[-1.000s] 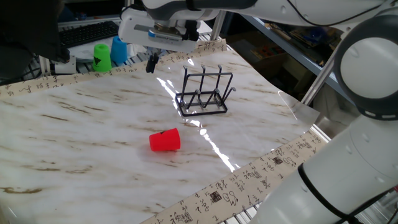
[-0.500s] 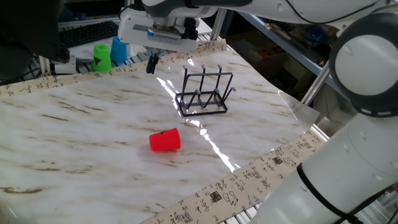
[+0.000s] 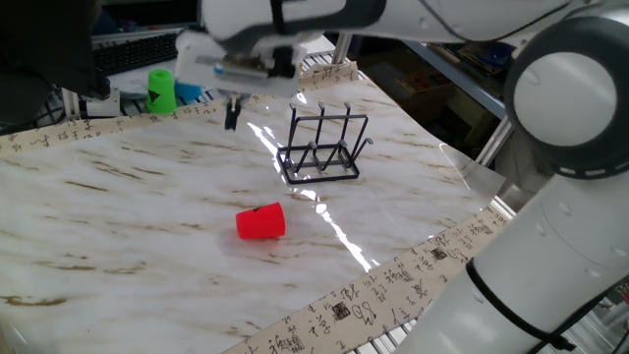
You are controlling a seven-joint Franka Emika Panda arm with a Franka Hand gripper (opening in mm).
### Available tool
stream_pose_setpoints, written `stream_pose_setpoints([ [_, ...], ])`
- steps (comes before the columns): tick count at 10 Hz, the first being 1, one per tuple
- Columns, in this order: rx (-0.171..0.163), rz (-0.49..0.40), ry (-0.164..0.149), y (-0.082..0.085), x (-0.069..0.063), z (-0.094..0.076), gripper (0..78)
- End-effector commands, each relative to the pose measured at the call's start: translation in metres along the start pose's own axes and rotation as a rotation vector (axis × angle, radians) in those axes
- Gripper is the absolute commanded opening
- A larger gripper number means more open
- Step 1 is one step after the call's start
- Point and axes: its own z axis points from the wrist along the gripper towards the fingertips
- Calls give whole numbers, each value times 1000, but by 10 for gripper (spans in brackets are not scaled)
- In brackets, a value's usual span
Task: Put the cup on the cup rack
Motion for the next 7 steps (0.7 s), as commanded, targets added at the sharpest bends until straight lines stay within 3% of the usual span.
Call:
stream_pose_setpoints([
  [1, 31, 190, -49, 14, 15, 81, 0],
  [4, 19, 266, -78, 7, 22, 117, 0],
  [6, -2, 333, -132, 0, 24, 153, 0],
  [7, -6, 363, -157, -7, 21, 179, 0],
])
